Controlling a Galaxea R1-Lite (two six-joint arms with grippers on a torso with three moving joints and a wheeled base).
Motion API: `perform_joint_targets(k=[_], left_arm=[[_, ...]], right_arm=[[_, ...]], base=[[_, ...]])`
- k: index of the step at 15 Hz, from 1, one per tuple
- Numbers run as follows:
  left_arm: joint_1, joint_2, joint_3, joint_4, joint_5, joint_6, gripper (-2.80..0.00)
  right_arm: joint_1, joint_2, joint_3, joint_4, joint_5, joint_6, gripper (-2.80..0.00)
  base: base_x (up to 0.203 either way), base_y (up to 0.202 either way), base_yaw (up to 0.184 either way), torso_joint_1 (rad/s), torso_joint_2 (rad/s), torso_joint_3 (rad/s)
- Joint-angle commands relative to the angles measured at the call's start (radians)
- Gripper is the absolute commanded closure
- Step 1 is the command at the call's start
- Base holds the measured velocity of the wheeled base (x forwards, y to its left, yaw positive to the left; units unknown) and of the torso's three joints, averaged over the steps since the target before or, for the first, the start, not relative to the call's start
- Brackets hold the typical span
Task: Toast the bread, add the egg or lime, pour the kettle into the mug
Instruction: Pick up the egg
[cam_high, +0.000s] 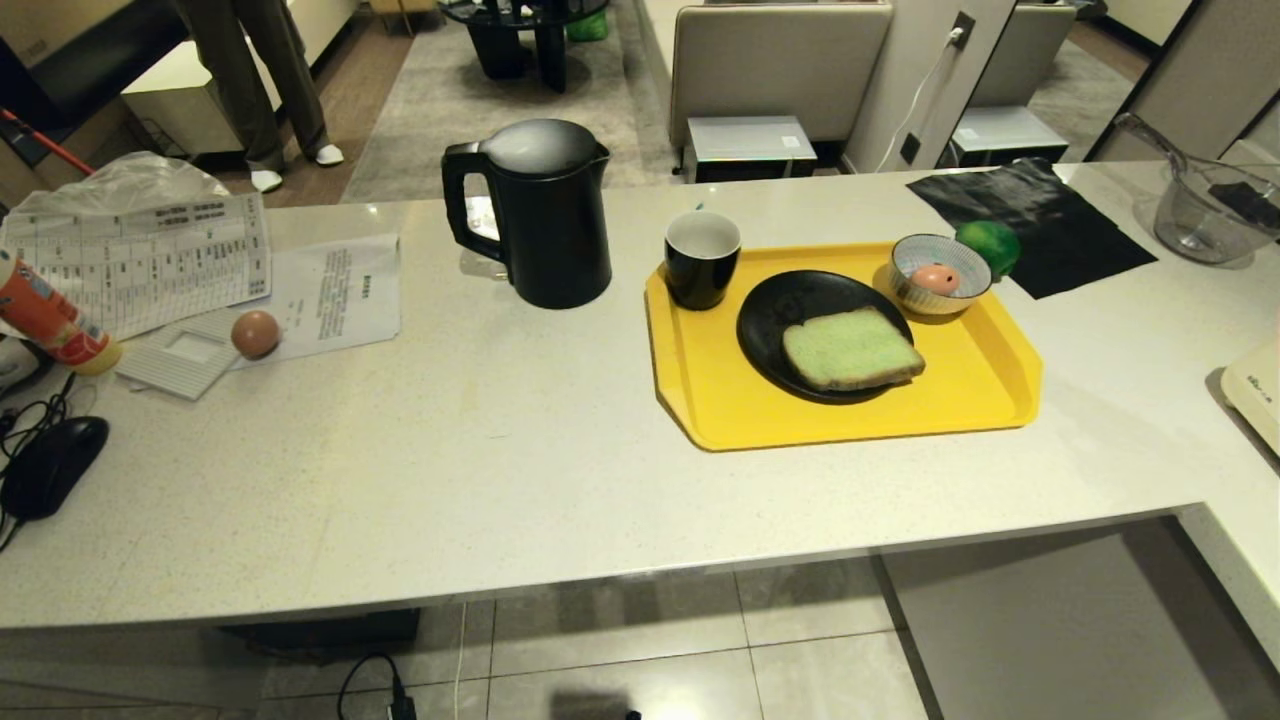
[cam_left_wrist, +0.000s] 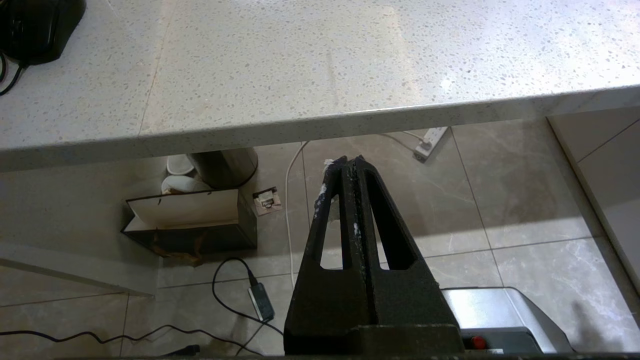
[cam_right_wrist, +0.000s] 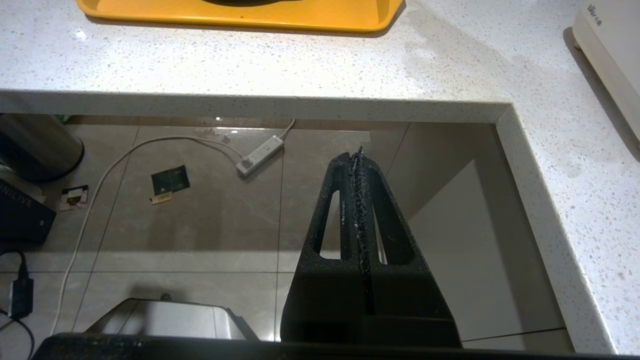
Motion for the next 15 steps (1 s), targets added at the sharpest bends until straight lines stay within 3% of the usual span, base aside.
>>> perform_joint_targets(k=[1, 15], left_arm=[[0.000, 0.000, 0.002, 0.000, 0.000, 0.000, 0.00], [0.000, -0.001, 0.002, 0.000, 0.000, 0.000, 0.00]], right_arm=[[0.000, 0.001, 0.026, -0.001, 0.000, -0.001, 0.00], [0.000, 0.001, 0.026, -0.001, 0.000, 0.006, 0.00]], base=[[0.000, 0.000, 0.000, 0.000, 0.00, 0.000], [0.000, 0.000, 0.000, 0.000, 0.00, 0.000]])
